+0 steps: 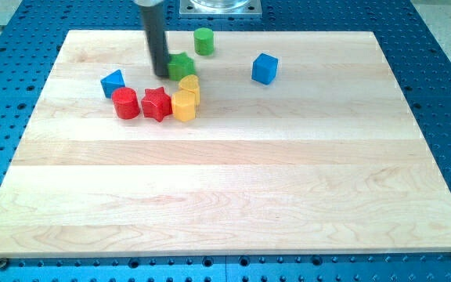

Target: Place the red circle to the bottom of the hexagon

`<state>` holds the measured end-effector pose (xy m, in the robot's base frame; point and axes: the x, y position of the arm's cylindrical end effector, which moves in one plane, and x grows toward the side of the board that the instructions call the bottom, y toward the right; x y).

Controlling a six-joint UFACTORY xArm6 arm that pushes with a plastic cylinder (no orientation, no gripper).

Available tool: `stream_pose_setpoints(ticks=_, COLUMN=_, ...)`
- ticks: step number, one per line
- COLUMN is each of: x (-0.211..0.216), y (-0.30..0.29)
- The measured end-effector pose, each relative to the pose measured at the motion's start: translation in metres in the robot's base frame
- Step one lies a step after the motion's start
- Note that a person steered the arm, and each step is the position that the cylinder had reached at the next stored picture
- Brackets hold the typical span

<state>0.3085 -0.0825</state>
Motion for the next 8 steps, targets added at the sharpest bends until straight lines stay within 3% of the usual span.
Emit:
stream_pose_setpoints(ticks=1, x=0.005, y=-0.024)
stream_pose_setpoints(ticks=2, x=0.049, y=-0.01)
stream_pose_setpoints(ticks=3, x=0.06, y=0.023)
stream_pose_setpoints(ticks=4, x=0.061, y=0.004)
stream_pose_setpoints(ticks=5, x=0.104, y=0.023)
stream_pose_setpoints(ticks=6, x=0.114, y=0.002)
stream_pose_setpoints(ticks=7, x=0.171, y=-0.027)
stream_pose_setpoints(ticks=8, x=0.18, y=-0.051)
